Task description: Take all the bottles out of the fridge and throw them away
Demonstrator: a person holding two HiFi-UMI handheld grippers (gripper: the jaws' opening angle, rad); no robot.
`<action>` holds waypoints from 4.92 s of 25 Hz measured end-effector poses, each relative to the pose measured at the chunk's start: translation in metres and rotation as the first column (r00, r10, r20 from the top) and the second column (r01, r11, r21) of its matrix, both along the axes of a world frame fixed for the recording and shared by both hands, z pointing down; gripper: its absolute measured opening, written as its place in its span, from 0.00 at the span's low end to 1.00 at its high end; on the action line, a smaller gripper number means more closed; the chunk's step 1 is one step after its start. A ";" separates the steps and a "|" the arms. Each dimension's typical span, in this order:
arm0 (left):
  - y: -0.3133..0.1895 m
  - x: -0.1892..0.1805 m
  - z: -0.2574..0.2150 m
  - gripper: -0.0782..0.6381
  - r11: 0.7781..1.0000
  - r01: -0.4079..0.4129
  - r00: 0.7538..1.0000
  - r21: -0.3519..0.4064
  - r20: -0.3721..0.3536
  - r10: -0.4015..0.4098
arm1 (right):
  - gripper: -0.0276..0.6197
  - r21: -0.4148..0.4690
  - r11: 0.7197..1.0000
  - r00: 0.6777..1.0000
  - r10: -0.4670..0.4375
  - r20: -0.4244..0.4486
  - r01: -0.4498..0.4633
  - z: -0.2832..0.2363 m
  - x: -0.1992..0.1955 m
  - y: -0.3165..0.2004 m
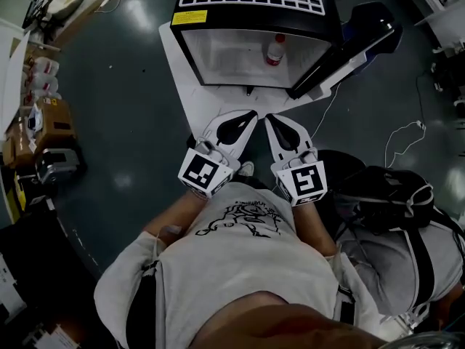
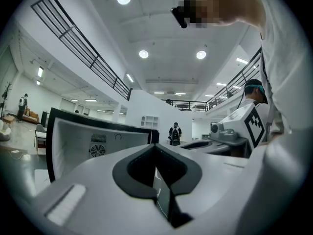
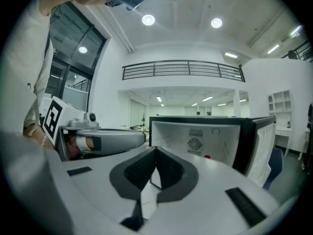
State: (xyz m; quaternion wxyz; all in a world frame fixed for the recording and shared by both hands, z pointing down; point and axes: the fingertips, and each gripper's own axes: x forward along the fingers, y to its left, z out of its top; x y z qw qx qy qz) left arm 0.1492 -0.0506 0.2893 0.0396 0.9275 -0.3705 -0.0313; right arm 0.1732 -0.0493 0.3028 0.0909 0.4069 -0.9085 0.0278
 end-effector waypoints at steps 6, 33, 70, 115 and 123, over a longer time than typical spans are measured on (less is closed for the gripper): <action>0.000 0.022 0.001 0.12 0.999 -0.028 1.000 0.017 0.009 0.028 | 0.06 -0.008 0.999 0.999 0.043 -0.001 -0.043 0.002 0.025 -0.001; -0.062 0.013 0.040 0.12 0.997 -0.075 0.996 -0.017 0.055 0.075 | 0.06 -0.034 0.990 0.991 0.137 0.006 -0.137 0.043 0.028 -0.060; -0.171 0.013 0.106 0.12 1.000 -0.004 0.997 -0.030 0.083 0.007 | 0.21 -0.023 0.976 0.974 0.217 -0.061 -0.219 0.107 0.046 -0.186; -0.274 0.014 0.144 0.12 0.995 0.062 0.985 -0.076 0.166 -0.048 | 0.32 -0.035 0.952 0.950 0.301 -0.088 -0.305 0.145 0.042 -0.317; -0.275 0.019 0.173 0.12 0.995 0.067 0.983 -0.070 0.173 -0.054 | 0.28 -0.036 0.951 0.950 0.303 -0.078 -0.306 0.180 0.052 -0.316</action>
